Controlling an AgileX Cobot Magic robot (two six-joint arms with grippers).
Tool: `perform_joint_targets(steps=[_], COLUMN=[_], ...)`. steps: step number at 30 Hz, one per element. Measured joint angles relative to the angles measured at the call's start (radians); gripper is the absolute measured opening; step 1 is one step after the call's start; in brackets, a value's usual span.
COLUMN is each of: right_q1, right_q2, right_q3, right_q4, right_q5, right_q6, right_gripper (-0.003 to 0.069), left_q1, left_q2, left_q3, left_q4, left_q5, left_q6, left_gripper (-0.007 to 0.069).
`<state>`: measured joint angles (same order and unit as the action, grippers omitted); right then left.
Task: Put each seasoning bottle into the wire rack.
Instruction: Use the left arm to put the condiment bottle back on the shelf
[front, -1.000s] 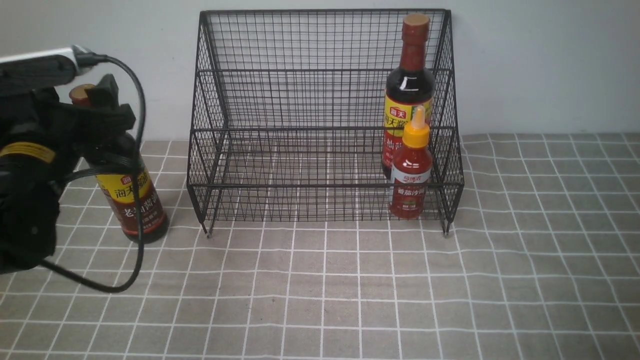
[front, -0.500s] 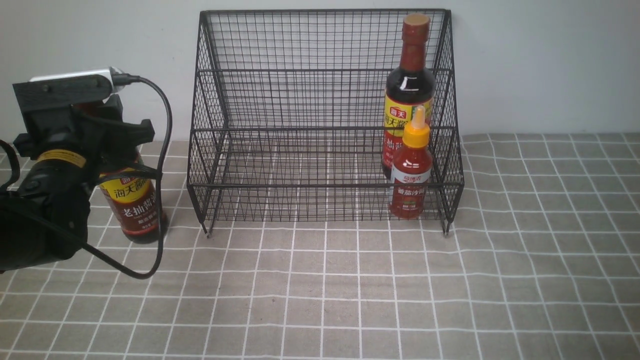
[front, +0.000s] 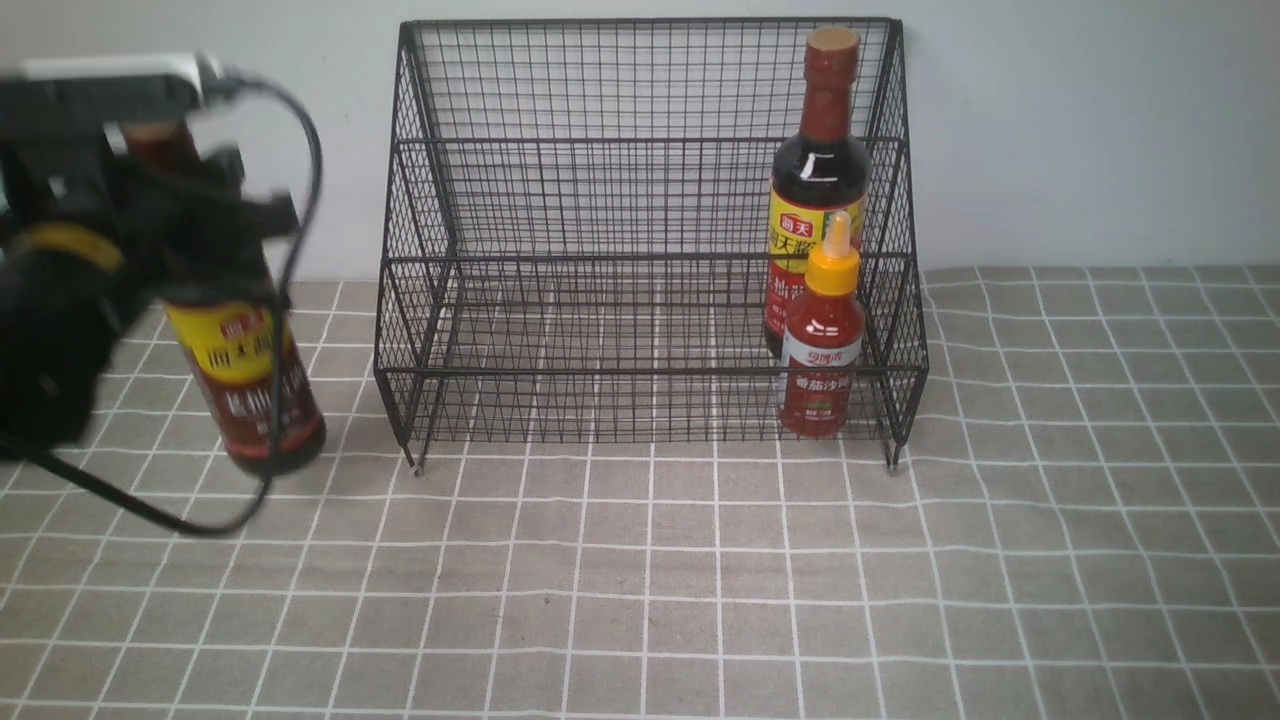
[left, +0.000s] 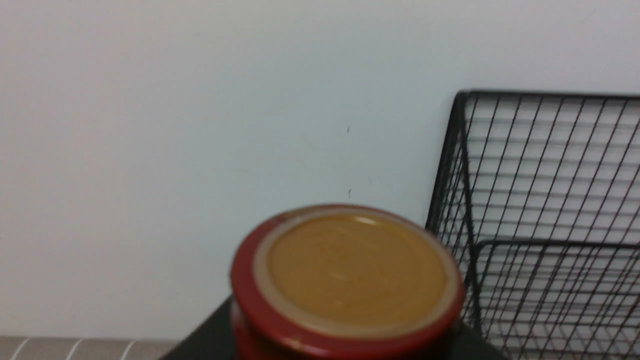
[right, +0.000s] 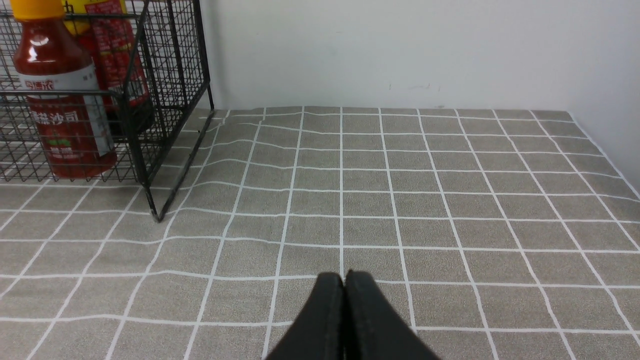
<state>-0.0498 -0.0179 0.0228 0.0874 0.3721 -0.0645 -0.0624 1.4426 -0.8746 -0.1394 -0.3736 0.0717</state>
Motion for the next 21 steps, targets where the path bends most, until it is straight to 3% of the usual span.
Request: perform_joint_targets(steps=[8,21], right_q1=[0.000,0.000], right_q2=[0.000,0.000], right_q3=[0.000,0.000], right_q4=[0.000,0.000], right_q5=[0.000,0.000], right_q6=[0.000,0.000], right_gripper=[-0.0015,-0.0015], left_q1=[-0.024,-0.184], left_q2=[-0.049,0.066], left_q3=[-0.227,-0.518], left_q4=[0.145,0.173], left_q5=[0.215,0.245], left_q6=[-0.010,-0.031], left_gripper=[0.0255,0.0255])
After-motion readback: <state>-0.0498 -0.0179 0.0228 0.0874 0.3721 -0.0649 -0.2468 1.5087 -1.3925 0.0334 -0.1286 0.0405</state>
